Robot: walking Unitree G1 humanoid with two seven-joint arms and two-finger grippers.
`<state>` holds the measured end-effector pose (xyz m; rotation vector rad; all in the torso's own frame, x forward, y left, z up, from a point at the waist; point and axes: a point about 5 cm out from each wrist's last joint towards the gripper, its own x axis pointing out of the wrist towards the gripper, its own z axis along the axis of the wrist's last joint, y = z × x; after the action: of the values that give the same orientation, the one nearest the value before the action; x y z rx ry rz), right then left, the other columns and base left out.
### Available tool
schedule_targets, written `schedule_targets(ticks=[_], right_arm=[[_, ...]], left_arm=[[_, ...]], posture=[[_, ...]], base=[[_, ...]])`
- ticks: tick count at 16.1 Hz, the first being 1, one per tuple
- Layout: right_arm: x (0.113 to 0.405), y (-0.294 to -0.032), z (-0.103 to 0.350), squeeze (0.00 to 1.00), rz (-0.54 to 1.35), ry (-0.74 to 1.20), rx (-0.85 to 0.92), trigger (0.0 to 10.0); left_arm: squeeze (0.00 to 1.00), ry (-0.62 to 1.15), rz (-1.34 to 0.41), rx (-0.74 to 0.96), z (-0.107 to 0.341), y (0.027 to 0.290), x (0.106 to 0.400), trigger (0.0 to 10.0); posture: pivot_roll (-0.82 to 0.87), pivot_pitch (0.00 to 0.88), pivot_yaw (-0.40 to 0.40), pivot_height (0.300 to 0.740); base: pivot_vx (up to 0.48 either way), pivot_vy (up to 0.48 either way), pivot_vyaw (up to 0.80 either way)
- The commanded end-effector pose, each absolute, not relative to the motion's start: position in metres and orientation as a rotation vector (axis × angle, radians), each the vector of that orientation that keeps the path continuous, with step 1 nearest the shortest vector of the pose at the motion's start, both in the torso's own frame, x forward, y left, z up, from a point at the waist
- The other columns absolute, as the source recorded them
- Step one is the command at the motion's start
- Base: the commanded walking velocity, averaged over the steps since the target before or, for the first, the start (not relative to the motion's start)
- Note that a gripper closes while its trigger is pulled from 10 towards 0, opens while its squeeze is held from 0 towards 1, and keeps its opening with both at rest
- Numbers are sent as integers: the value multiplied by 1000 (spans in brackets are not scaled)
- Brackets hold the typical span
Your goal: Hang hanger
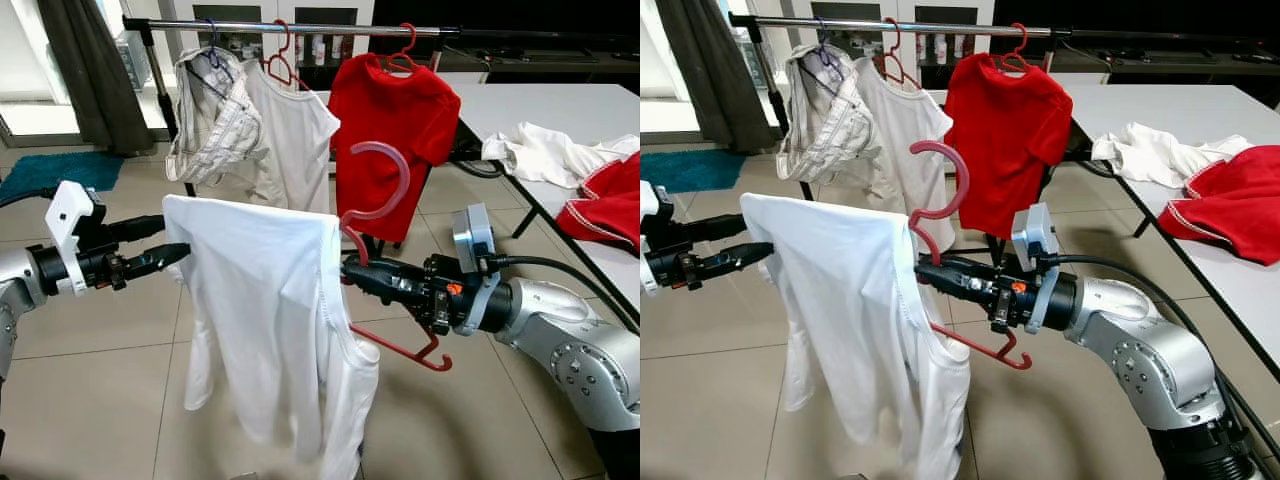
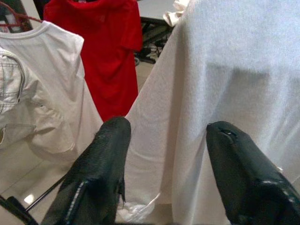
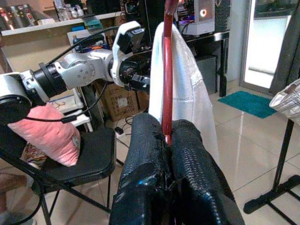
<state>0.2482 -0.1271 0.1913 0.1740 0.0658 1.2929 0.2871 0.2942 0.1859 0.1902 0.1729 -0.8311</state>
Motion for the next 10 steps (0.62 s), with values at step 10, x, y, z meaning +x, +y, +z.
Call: schedule_targets(ticks=[10], right_arm=[[251, -131, 202, 0, 1300, 18, 152, 10000]], left_arm=[[0, 126, -844, 153, 187, 293, 291, 0]], posture=[[-100, 0, -4, 740]], base=[[0, 0, 0]])
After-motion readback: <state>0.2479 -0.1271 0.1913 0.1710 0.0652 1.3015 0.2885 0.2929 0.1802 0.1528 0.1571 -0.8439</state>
